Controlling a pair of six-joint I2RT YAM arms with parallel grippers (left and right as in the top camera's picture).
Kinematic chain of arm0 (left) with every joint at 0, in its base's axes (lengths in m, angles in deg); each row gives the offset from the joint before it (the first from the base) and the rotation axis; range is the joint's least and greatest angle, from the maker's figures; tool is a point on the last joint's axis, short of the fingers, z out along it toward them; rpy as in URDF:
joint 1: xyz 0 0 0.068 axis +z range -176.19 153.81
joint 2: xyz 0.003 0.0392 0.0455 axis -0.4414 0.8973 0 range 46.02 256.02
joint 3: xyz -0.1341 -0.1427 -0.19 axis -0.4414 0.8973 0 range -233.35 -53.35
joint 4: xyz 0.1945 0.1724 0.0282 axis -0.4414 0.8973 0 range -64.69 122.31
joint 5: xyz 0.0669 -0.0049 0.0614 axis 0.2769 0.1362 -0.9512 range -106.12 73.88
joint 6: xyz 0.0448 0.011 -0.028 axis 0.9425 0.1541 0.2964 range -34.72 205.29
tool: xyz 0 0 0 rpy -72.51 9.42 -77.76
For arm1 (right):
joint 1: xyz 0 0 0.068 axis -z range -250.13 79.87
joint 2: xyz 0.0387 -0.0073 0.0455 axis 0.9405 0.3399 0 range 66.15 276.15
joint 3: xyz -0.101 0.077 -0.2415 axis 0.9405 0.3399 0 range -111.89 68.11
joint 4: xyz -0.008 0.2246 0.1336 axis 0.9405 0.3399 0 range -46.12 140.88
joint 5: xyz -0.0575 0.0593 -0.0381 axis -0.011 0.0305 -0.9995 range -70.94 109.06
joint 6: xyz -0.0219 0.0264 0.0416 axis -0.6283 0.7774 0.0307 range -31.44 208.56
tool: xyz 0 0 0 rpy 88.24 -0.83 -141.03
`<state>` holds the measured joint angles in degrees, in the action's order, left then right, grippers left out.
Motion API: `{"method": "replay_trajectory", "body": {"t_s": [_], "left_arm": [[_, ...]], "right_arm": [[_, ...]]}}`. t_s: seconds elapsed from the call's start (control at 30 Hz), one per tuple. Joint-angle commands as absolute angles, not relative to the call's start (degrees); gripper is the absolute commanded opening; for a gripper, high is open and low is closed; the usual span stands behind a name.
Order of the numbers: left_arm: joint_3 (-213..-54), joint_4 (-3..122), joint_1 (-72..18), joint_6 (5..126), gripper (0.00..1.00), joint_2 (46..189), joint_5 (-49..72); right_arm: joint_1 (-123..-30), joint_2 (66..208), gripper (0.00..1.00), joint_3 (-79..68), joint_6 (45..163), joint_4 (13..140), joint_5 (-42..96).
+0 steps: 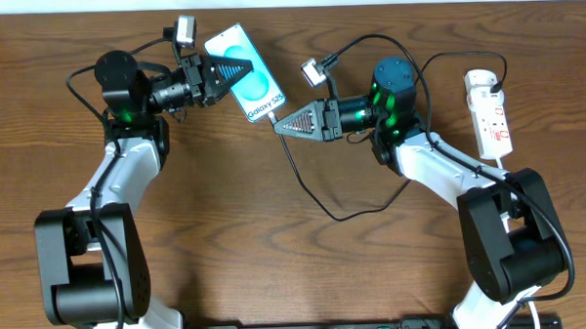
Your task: Plug charger to phone and switch on socket
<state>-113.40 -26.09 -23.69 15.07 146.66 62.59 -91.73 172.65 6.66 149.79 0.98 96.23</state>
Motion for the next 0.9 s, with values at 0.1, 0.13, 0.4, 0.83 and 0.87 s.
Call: {"method": "replay_trajectory", "body": {"t_s": [0.1, 0.13, 0.4, 0.83, 0.87], "left_arm": [[-115.20, -26.66, -24.30, 16.01, 0.07, 146.11, 64.45], [-115.20, -26.66, -24.30, 16.01, 0.07, 146.11, 64.45], [-115.20, -26.66, -24.30, 15.99, 0.07, 146.11, 64.43], [-115.20, -26.66, -25.05, 15.77, 0.07, 146.11, 64.39], [-115.20, -26.68, -25.05, 15.59, 0.07, 146.11, 64.39]], "right_arm": [[-91.21, 173.00, 0.01, 6.09, 150.47, 0.79, 94.44], [-91.21, 173.00, 0.01, 6.09, 150.47, 0.79, 94.44], [-91.21, 173.00, 0.01, 6.09, 150.47, 0.79, 94.44], [-91.21, 173.00, 0.01, 6.09, 150.45, 0.76, 94.41], [-91.21, 173.00, 0.01, 6.09, 150.45, 0.76, 94.41]]}}
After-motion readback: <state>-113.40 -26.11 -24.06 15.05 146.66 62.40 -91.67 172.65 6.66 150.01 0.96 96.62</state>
